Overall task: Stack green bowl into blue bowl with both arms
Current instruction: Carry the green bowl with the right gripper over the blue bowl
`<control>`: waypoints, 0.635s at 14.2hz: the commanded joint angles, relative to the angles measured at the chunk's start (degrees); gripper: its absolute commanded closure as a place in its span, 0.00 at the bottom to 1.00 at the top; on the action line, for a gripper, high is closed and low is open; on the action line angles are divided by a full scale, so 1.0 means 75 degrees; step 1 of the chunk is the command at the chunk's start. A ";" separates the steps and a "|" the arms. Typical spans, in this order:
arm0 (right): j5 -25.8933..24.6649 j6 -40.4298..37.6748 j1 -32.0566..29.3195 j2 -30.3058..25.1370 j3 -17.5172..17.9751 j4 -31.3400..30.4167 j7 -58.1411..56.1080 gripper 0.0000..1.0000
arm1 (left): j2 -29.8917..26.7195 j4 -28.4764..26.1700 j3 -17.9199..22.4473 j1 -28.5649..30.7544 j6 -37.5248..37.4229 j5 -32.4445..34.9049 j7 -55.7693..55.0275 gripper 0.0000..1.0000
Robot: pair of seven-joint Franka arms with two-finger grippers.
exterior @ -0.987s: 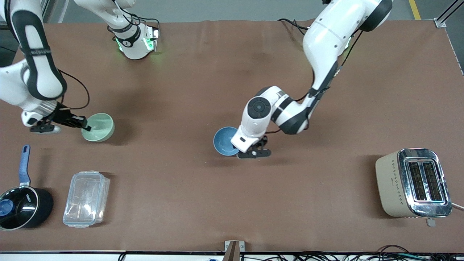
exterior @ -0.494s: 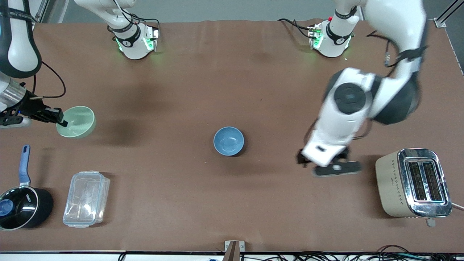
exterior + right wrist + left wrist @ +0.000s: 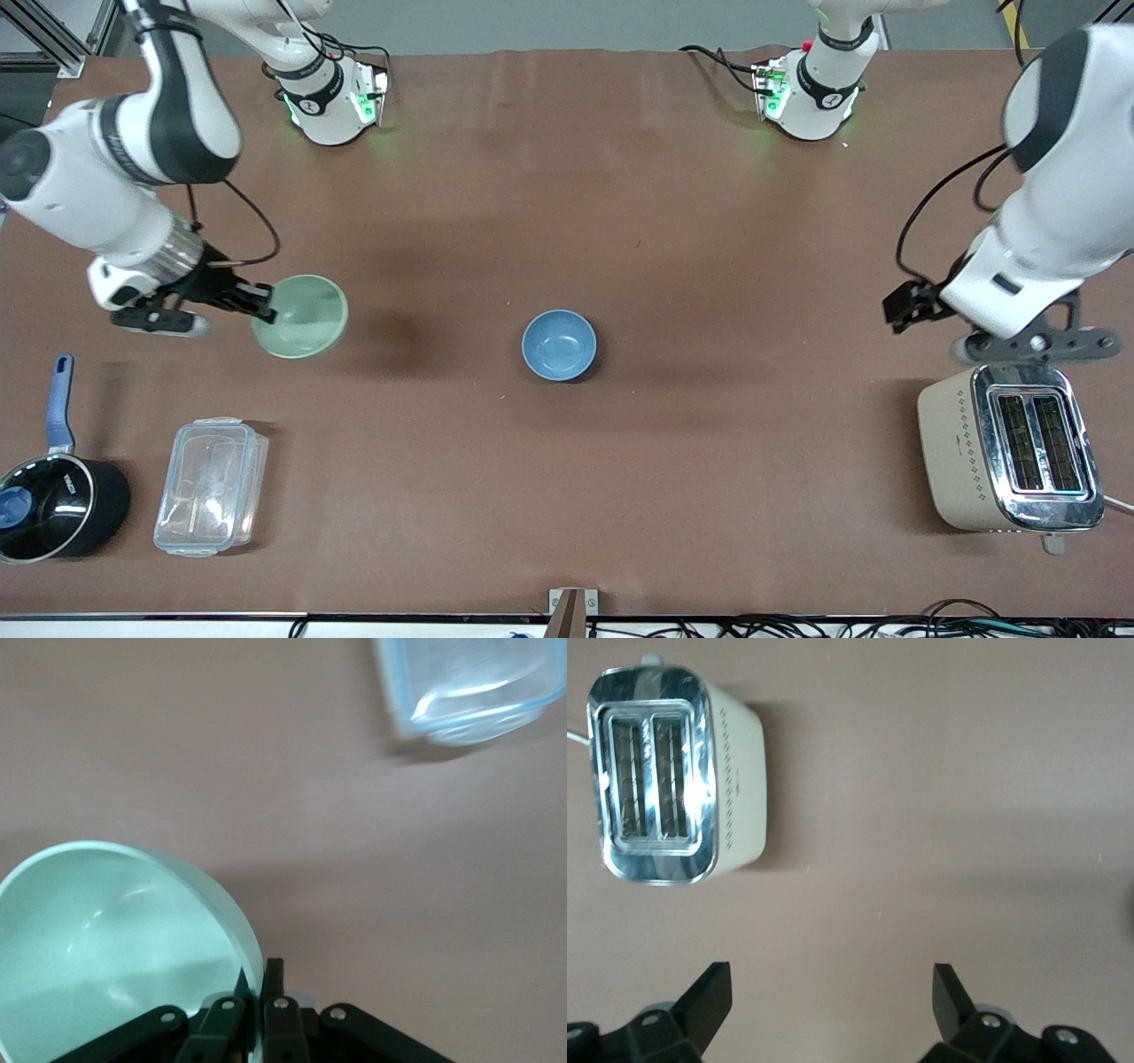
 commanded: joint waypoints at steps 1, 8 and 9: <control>-0.0184 0.0511 -0.0044 0.0876 0.1117 0.0641 0.1593 0.99 | -0.0686 -0.0317 0.0072 0.0028 -0.0490 -0.0336 0.0469 0.00; -0.2137 0.1288 0.0214 0.3125 0.2806 0.2035 0.5016 0.99 | -0.1836 -0.1348 0.1034 0.0063 -0.0585 -0.1180 0.1373 0.00; -0.2640 0.1288 0.0214 0.3453 0.3041 0.2223 0.5578 0.99 | -0.1824 -0.1348 0.1034 0.0063 -0.0573 -0.1180 0.1362 0.00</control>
